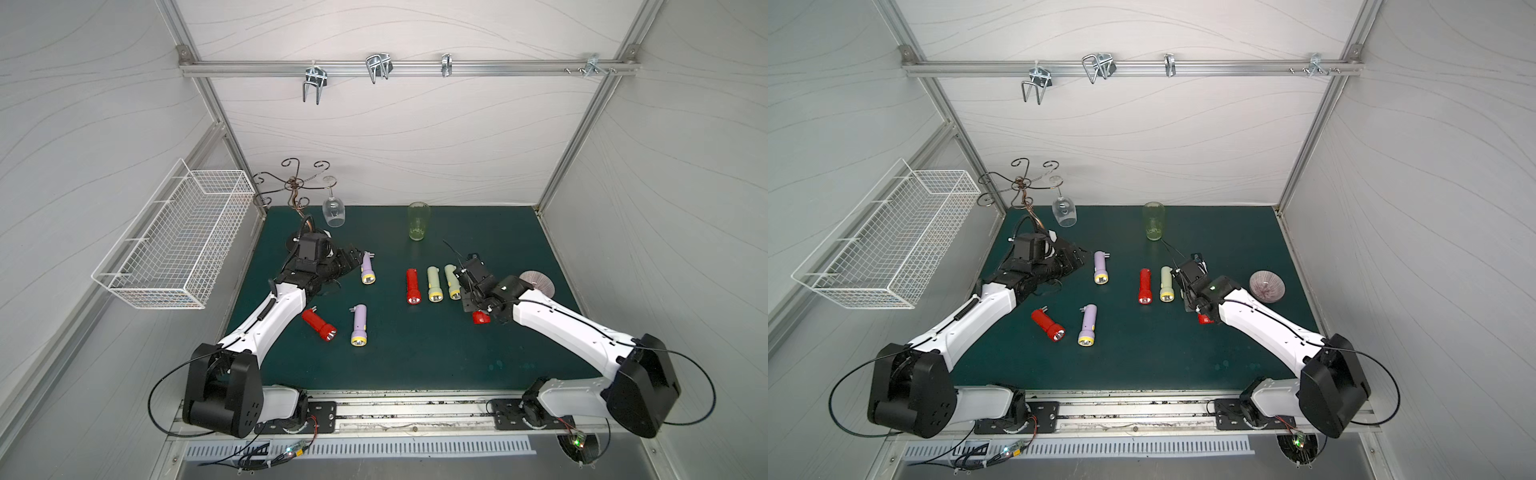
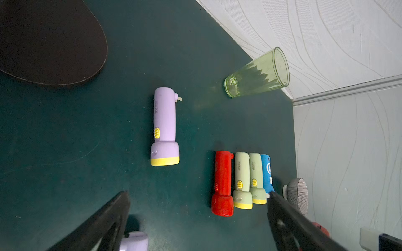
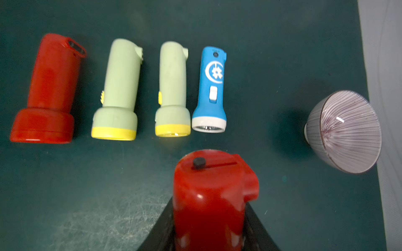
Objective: Close the plug at the bottom of the flashlight
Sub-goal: Place the flashlight at the center of the board.
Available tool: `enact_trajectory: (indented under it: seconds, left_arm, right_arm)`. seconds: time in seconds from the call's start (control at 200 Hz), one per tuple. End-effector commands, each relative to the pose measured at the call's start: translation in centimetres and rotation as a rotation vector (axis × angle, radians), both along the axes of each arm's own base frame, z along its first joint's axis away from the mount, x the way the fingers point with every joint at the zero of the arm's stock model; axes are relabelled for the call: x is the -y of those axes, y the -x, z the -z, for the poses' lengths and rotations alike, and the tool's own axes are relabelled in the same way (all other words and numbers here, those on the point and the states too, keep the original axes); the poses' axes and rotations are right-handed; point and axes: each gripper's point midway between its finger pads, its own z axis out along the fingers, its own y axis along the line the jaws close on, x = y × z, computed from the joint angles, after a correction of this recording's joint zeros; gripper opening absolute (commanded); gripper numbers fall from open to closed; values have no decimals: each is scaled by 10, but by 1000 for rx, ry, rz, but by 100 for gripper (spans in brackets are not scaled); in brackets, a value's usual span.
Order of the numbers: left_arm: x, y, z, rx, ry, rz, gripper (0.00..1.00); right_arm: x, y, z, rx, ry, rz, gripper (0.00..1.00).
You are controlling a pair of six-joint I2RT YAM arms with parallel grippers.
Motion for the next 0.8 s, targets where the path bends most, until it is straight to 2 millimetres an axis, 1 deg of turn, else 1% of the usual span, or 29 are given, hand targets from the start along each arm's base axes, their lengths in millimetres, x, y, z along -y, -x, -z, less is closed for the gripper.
enact_trajectory:
  seconds: [0.0,0.08,0.155,0.345,0.415,0.545,0.695,0.795]
  left_arm:
    - [-4,-5,-28,97,-22,-3,100]
    - [-1,-4,-34,125,-6,16,100]
    - [2,-4,-37,138,6,29,100]
    - [2,-4,-33,104,-1,33,100]
    - [0,-4,-33,97,11,29,100]
    - [-3,-7,-40,102,95,12,100]
    - [-11,-5,-44,123,77,-21,100]
    - [-9,-5,-46,125,82,-14,99]
  right_arm:
    - [1,27,27,-184,-106,44,0]
    - [1,32,38,-238,-151,55,0]
    - [-1,35,48,-292,-184,53,0]
    - [-4,48,76,-424,-221,65,0]
    - [-2,52,86,-459,-208,77,0]
    - [0,54,101,-485,-199,87,0]
    - [6,52,112,-506,-172,111,0]
    - [11,53,118,-507,-147,121,0]
